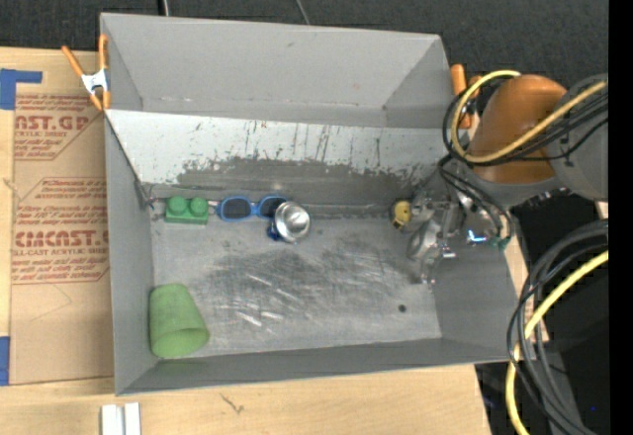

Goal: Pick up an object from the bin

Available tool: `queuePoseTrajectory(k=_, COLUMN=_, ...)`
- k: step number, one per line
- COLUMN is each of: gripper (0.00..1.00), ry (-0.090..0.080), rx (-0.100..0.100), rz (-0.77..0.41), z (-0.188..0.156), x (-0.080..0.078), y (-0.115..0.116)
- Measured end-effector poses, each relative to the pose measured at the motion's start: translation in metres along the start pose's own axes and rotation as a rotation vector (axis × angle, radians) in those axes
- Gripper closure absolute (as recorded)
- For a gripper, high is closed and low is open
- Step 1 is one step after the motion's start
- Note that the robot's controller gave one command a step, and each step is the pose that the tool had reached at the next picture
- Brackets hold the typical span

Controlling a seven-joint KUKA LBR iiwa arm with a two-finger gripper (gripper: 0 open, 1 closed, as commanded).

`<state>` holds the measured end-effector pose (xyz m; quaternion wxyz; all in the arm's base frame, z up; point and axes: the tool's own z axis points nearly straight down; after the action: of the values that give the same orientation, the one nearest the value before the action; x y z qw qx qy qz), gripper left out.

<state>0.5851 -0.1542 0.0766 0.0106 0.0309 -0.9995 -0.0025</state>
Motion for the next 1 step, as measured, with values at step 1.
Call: queuePoseTrajectory(k=1, gripper=1.0, ry=-0.018, rx=0.0, rz=-0.001, z=-0.0026, x=-0.0046, y=0.002)
